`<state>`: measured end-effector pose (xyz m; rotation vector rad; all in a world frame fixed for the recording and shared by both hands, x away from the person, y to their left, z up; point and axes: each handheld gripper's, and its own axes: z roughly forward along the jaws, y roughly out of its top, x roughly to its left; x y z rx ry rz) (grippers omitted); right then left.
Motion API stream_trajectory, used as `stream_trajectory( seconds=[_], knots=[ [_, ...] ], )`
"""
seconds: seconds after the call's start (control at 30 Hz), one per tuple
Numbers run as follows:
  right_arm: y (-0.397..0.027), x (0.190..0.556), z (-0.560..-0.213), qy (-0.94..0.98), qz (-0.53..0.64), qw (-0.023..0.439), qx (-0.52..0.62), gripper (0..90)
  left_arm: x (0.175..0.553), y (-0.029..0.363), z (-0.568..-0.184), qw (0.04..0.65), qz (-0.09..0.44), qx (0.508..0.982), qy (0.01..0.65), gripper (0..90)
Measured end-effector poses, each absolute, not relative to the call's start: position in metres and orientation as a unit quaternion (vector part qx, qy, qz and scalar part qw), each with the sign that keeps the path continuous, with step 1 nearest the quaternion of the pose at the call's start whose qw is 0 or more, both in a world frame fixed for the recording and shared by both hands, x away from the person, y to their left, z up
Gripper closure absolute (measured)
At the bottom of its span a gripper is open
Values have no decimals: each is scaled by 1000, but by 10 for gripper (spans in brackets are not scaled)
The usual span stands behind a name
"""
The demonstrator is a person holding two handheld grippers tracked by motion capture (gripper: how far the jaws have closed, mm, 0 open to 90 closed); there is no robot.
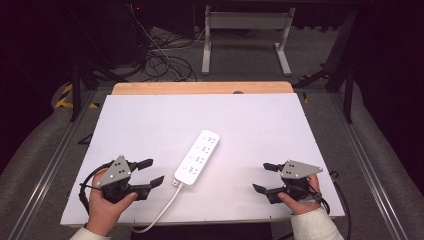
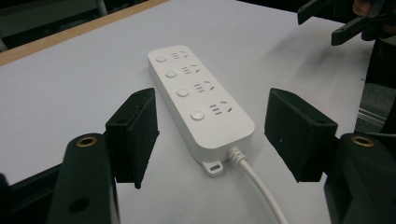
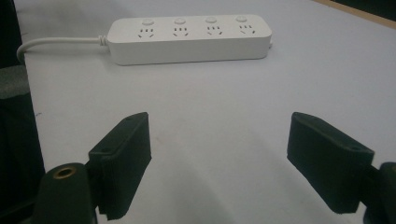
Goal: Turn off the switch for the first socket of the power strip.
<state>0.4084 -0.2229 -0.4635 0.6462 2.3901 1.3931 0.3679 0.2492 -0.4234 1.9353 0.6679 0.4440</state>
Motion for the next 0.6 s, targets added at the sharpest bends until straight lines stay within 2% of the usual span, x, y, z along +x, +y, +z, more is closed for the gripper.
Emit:
stream_trajectory(
  seconds=[0.6],
  knots=[
    [-223,408,-465,833,484,147,222,223,387,225,-413,489,165,815,264,352]
  ],
)
